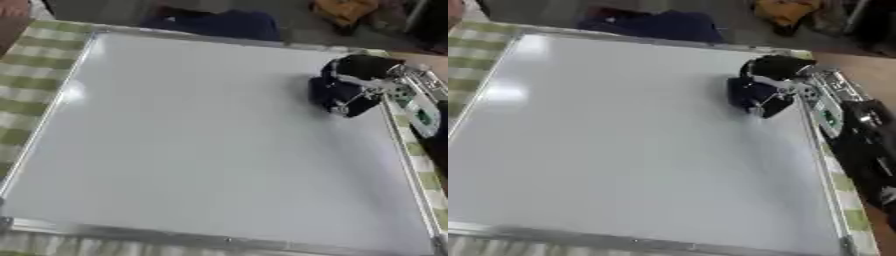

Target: Wipe the whiteboard clean with a brush.

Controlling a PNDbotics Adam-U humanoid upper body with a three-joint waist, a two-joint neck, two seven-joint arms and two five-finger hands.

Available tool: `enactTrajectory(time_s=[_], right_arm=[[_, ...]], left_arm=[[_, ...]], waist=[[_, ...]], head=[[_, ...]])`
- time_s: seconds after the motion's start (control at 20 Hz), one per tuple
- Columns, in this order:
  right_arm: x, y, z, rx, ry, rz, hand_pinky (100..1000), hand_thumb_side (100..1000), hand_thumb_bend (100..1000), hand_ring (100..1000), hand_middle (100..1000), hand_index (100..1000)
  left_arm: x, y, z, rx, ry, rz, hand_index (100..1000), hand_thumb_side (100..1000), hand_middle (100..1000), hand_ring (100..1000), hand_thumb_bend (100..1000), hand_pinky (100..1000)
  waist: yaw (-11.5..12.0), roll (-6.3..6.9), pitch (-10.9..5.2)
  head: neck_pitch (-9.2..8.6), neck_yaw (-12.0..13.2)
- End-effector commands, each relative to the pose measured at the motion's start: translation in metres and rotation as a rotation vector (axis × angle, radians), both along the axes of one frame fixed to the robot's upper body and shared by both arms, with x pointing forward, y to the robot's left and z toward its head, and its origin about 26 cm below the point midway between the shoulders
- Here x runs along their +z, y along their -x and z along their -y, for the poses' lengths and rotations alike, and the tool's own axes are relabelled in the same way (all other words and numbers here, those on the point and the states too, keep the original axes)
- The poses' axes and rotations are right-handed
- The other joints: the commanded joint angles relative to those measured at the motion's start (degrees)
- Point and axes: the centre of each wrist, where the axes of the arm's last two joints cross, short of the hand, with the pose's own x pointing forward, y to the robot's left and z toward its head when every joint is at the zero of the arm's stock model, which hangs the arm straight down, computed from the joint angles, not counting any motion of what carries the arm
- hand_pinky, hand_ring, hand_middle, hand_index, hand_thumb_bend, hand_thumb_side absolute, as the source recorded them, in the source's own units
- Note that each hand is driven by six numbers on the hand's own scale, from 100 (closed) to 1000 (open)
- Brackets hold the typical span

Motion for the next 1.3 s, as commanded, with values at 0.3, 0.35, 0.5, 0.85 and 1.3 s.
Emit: enactTrajectory(time_s=[0.3, 0.35, 0.5, 0.85, 1.3], right_arm=[[0.005, 0.001, 0.002, 0.017, 0.032, -0.079, 738, 168, 100, 746, 391, 434], [0.005, 0.000, 0.001, 0.022, 0.035, -0.092, 737, 169, 100, 745, 390, 433], [0.004, 0.000, -0.002, 0.037, 0.049, -0.124, 731, 171, 100, 741, 387, 431], [-0.001, 0.002, -0.009, 0.063, 0.091, -0.201, 720, 175, 100, 728, 378, 423], [-0.001, 0.010, -0.017, 0.096, 0.102, -0.265, 716, 164, 100, 728, 379, 424]], left_arm=[[0.009, 0.002, 0.000, -0.004, -0.013, 0.031, 398, 1000, 542, 546, 128, 546], [0.009, 0.002, 0.000, -0.003, -0.013, 0.031, 398, 1000, 542, 546, 128, 546], [0.009, 0.002, 0.000, -0.003, -0.013, 0.029, 399, 1000, 542, 547, 129, 546], [0.009, 0.002, -0.001, -0.001, -0.010, 0.026, 400, 1000, 543, 548, 130, 547], [0.009, 0.002, -0.001, -0.002, -0.006, 0.021, 401, 1000, 543, 549, 131, 549]], waist=[[0.3, 0.00, -1.36], [0.4, -0.08, -1.36], [0.3, -0.27, -1.39], [0.3, -0.50, -1.78], [0.1, -0.50, -2.60]], head=[[-0.47, 0.0], [-0.42, 0.0], [-0.23, 0.0], [0.23, 0.0], [0.61, 0.4]])
